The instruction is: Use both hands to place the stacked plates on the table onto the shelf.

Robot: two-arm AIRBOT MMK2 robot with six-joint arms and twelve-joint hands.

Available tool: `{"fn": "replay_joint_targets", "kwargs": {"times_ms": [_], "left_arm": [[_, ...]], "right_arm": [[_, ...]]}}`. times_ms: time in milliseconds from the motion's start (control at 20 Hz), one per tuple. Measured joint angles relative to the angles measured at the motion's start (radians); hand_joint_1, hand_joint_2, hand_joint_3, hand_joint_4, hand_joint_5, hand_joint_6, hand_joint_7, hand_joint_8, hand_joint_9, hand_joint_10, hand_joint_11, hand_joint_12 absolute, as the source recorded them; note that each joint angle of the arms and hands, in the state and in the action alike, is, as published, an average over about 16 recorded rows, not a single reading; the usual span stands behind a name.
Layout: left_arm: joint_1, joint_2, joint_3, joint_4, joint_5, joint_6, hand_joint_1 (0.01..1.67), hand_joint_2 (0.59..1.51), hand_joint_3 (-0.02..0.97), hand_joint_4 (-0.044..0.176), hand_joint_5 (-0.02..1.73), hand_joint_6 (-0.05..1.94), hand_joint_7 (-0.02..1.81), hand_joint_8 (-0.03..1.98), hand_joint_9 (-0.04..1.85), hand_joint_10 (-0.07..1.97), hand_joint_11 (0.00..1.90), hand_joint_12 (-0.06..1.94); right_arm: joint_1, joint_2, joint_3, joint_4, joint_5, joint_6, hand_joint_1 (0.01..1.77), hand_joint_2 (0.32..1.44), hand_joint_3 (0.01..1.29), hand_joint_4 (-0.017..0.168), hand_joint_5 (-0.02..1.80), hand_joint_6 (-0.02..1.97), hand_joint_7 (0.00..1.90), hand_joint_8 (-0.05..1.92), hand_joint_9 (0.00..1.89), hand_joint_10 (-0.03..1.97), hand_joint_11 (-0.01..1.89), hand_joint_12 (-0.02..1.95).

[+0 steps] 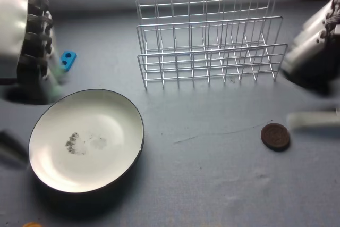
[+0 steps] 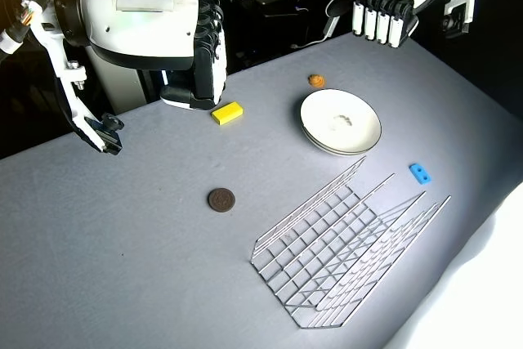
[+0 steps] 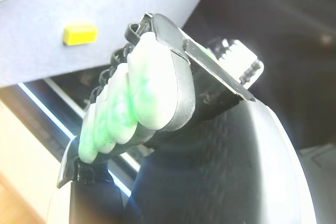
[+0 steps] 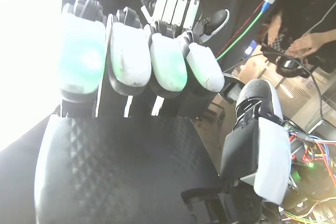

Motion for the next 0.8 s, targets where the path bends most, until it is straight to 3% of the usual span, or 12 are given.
{"fn": "replay_joint_targets", "kwargs": {"times_ms": [400, 550, 800], "left_arm": [[-0.010, -0.014, 0.026, 0.033, -0.023, -0.021, 0.03, 1.089, 0.046, 0.004, 0.27, 0.21, 0.22, 0.21, 0.24, 0.25, 0.26, 0.25], [-0.006, -0.026, 0.054, 0.049, -0.047, -0.030, 0.02, 1.095, 0.019, 0.004, 0.09, 0.01, 0.06, 0.01, 0.05, 0.03, 0.07, 0.02], [0.048, -0.057, 0.125, 0.060, -0.085, -0.025, 0.02, 1.092, 0.019, 0.003, 0.05, -0.01, 0.03, -0.01, 0.02, 0.01, 0.02, -0.01]], "right_arm": [[-0.001, 0.000, 0.000, -0.016, 0.014, 0.000, 0.25, 1.34, 0.04, -0.001, 0.25, 0.29, 0.27, 0.27, 0.23, 0.28, 0.26, 0.25], [-0.002, -0.001, 0.000, -0.031, 0.027, -0.003, 0.41, 1.32, 0.02, -0.002, 0.10, 0.07, 0.10, 0.05, 0.07, 0.06, 0.08, 0.03], [-0.010, -0.005, -0.001, -0.054, 0.044, -0.018, 0.76, 1.18, 0.01, -0.002, 0.03, 0.02, 0.04, 0.02, 0.02, 0.01, 0.02, 0.00]]}}
